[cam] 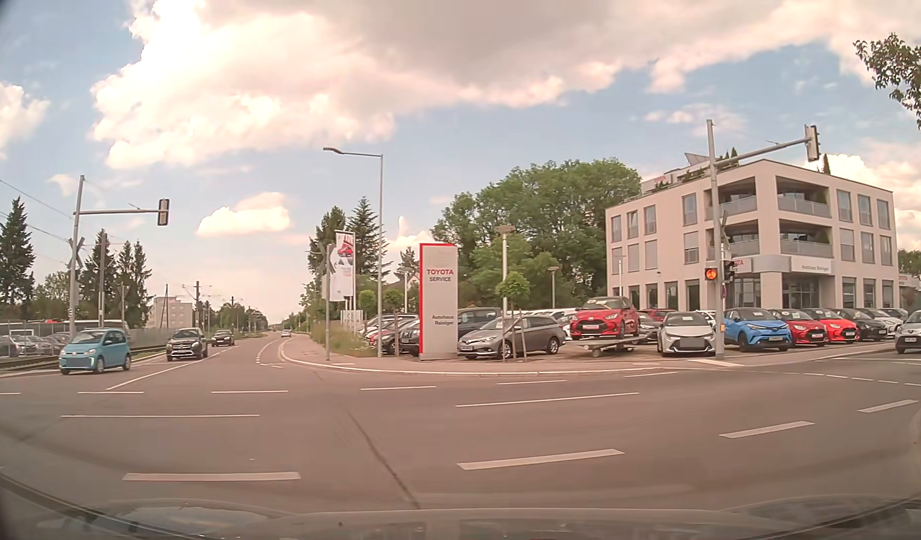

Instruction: Follow the waypoints while adhering to traffic rules and regulations

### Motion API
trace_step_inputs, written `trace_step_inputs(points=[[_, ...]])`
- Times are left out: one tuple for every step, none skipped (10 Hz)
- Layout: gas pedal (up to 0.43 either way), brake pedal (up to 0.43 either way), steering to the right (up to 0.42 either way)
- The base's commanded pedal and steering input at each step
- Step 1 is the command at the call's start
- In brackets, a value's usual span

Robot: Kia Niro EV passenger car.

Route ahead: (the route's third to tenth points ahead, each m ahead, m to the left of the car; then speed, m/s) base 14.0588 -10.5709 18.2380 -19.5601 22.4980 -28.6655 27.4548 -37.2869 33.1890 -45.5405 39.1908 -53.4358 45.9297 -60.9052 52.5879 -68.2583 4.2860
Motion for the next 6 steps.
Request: trace_step_inputs(points=[[0.039, 0.024, 0.327], [0.059, 0.018, 0.338], [0.059, 0.024, 0.347], [0.059, 0.018, 0.355], [0.059, 0.024, 0.363], [0.067, 0.024, 0.365]])
